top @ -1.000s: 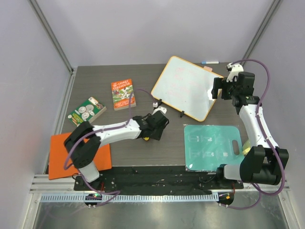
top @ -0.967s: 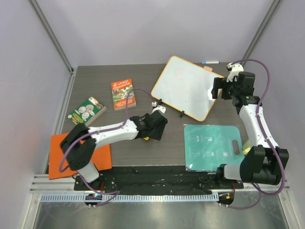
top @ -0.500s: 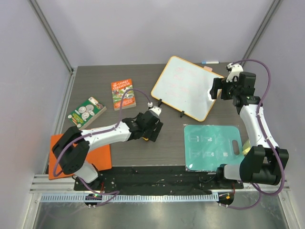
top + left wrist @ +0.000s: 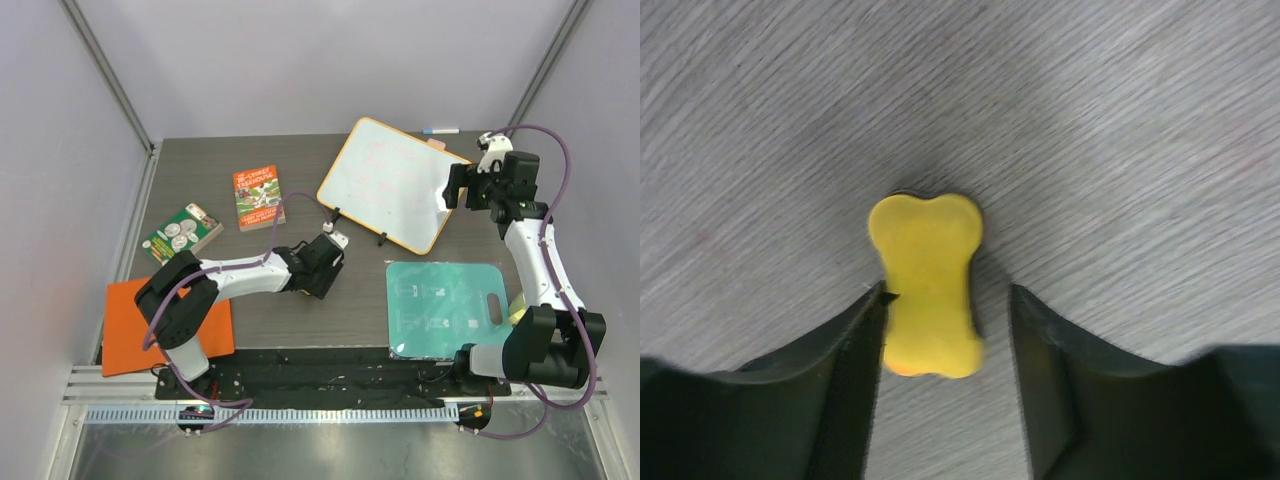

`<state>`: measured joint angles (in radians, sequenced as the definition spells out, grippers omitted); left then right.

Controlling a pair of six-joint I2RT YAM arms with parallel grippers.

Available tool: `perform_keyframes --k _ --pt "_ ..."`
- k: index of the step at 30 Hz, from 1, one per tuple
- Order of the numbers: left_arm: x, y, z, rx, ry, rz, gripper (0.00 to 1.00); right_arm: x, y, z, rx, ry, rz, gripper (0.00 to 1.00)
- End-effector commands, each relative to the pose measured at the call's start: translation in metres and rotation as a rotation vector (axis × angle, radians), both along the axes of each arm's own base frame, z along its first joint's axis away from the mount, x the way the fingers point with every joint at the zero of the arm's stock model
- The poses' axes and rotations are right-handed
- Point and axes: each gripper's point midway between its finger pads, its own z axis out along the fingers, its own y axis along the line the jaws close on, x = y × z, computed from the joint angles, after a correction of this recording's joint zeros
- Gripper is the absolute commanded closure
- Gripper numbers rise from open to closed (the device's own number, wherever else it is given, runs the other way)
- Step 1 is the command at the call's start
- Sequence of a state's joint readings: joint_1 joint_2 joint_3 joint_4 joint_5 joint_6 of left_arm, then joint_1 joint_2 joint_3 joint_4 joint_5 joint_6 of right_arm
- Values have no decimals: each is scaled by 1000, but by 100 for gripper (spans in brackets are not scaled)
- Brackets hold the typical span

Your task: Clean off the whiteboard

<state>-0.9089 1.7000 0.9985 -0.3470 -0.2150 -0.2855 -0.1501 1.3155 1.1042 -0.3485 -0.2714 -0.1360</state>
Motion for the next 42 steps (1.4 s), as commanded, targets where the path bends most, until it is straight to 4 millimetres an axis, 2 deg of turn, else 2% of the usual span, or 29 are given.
perform_keyframes --k 1,4,7,9,10,11,13,14,15,16,17,20,22,24,25,27,29,30,31,32,34,35,36,37,38,39,40,41,42 --pt "17 -4 10 -13 -60 30 56 0 -10 25 -19 -72 -22 0" --pt "20 0 11 -14 -74 57 59 1 -16 30 -3 -85 -40 0" --pt "24 5 13 -17 -83 74 68 6 -28 32 9 -89 -76 0" --pt "26 8 14 -14 -86 82 79 9 -33 35 29 -91 -88 0" --pt "29 11 13 -10 -88 92 81 12 -41 30 39 -77 -104 1" --pt "29 12 12 -4 -88 97 82 15 -43 30 54 -75 -108 6" --pt "34 15 10 3 -88 114 87 20 -49 37 88 -83 -118 22" --pt "34 16 10 6 -88 118 91 24 -60 28 113 -57 -145 24" --pt "34 16 10 3 -87 120 93 29 -63 37 145 -76 -137 24" --pt "35 15 12 -4 -91 121 95 32 -68 36 169 -70 -151 23" --pt "36 14 13 -10 -94 124 100 35 -77 32 198 -59 -174 19" --pt "40 10 23 -39 -111 127 100 45 -85 32 213 -66 -166 8" --pt "43 9 31 -53 -119 131 100 50 -85 34 219 -76 -141 6" --pt "48 4 41 -71 -133 129 100 56 -84 27 228 -66 -115 3" --pt "50 1 45 -84 -132 124 100 57 -75 24 229 -65 -34 2" --pt "58 -5 58 -107 -145 114 100 64 -70 15 233 -58 41 2" --pt "68 -14 70 -123 -165 105 100 69 -69 15 254 -58 60 1" --pt "71 -16 74 -125 -168 103 100 72 -71 6 271 -40 59 1" --pt "73 -17 73 -122 -160 101 100 73 -69 5 290 -37 79 1" --pt "80 -25 84 -142 -177 92 100 77 -69 8 301 -41 94 2" --pt "87 -28 90 -150 -180 93 100 84 -65 -5 356 -9 130 2" --pt "90 -32 90 -161 -174 86 100 91 -65 0 363 -19 147 2" --pt "97 -36 100 -183 -187 87 100 97 -66 -17 407 22 144 2" --pt "102 -38 103 -195 -194 90 100 100 -65 -21 436 32 155 0" --pt "107 -39 101 -198 -188 96 100 106 -63 -12 463 14 194 0" --pt "114 -44 110 -221 -199 95 100 111 -63 -16 501 25 206 0" --pt "119 -45 113 -233 -205 97 100 116 -63 -30 528 47 216 0" --pt "124 -47 111 -239 -196 98 100 123 -62 -24 536 30 247 0" --pt "131 -52 122 -262 -213 94 100 127 -65 -27 528 29 243 0"
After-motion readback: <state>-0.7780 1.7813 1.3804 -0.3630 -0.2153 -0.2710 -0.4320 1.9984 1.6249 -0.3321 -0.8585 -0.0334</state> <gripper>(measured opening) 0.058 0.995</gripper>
